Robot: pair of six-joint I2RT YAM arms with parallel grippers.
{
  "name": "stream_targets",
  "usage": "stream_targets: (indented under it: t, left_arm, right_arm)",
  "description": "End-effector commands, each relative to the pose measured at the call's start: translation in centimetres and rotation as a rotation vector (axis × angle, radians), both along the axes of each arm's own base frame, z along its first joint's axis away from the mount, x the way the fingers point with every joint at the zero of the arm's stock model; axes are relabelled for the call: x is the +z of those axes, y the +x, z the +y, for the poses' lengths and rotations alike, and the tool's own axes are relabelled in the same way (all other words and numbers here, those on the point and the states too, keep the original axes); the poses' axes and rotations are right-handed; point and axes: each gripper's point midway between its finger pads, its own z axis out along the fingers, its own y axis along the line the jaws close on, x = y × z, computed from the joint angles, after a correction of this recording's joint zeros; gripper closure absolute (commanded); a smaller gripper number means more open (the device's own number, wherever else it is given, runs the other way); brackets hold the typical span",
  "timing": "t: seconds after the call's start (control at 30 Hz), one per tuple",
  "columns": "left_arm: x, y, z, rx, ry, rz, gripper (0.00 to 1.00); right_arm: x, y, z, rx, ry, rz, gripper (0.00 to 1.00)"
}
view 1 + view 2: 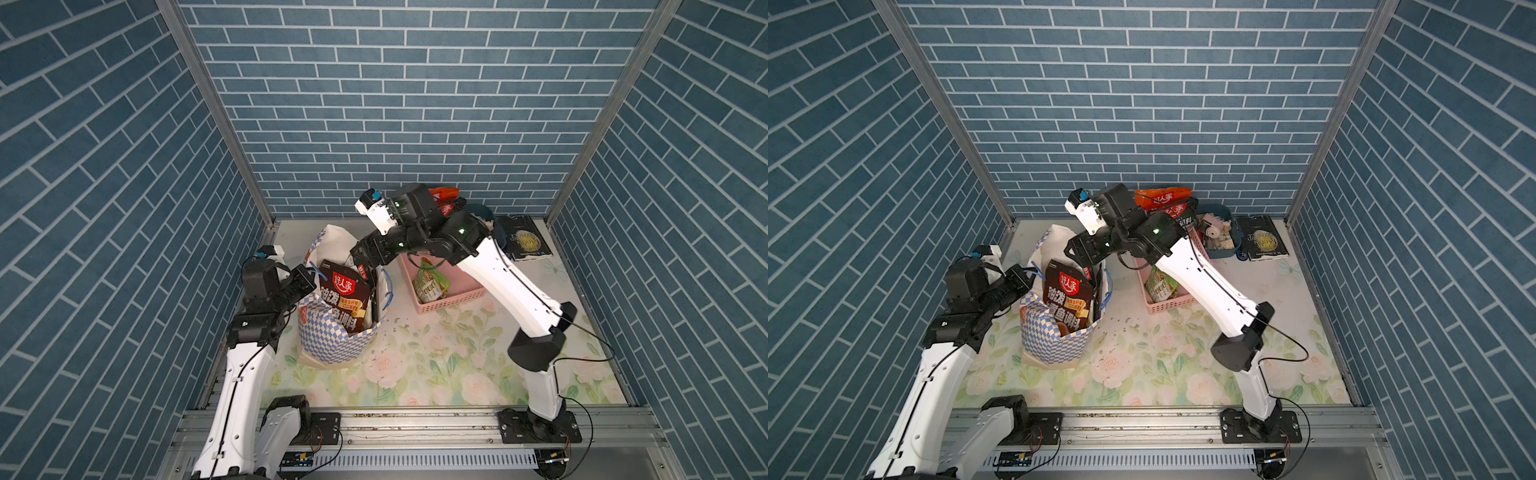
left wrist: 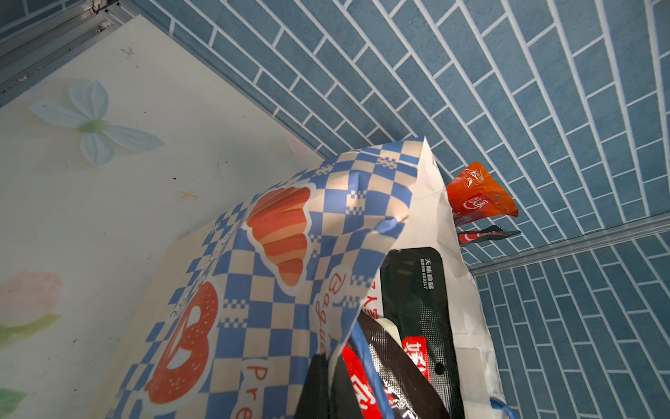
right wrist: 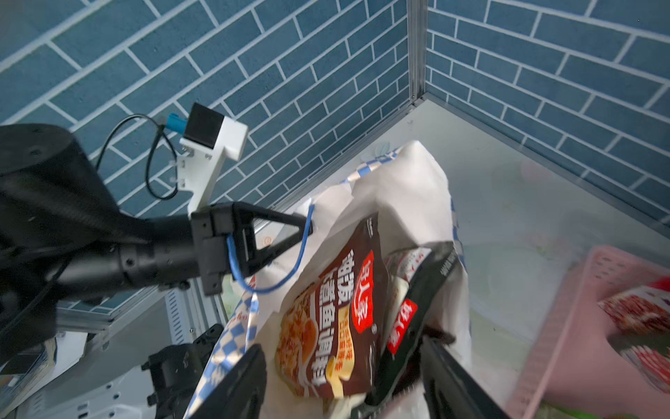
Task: Place the condiment packets inside the bag
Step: Place the condiment packet in the paper bag.
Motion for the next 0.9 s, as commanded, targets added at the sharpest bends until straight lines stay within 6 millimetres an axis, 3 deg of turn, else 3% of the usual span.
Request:
stream_targets:
  t: [0.0,0.03,0.1,0.27,0.43,0.63,0.87]
  left_arm:
    - [-0.8,-0.3,-0.3,-0.022,0.002,0.016,1.0]
    - [-0.7,-0.3,-0.3,-0.022,0.002,0.016,1.0]
    - [-0.7,-0.2,-0.3,-0.023,0.001,0.016,1.0]
    - [-0.7,-0.2,-0.4,-0.028,-0.005,0.014,1.0]
    - [-0.4,-0.3,-1.2,-0.068,-0.018,-0.007,1.0]
    - [-0.5,-0.5,-1.7,-0.101,-0.031,-0.019,1.0]
    - [-0.3,-0.6,-2.2,-0.13,-0.032,-0.035,1.0]
  right_arm:
    - [-3.5,-0.4,1.8,0.063,-0.049,0.051,0.33]
    - [-5.5,0.2,2.6,0.066,-0.072,0.061,0.33]
    - [-6.9,0.7,3.2,0.075,-0.08,0.055,0.33]
    - [-8.6,2.6,3.8,0.04,-0.089,0.021,0.27]
    - [-10.1,3.7,4.3,0.03,-0.086,0.049,0.28]
    - [-14.1,3.3,4.4,0.05,-0.154,0.122,0.31]
    - [-14.8,2.5,4.6,0.071,-0.155,0.172,0.39]
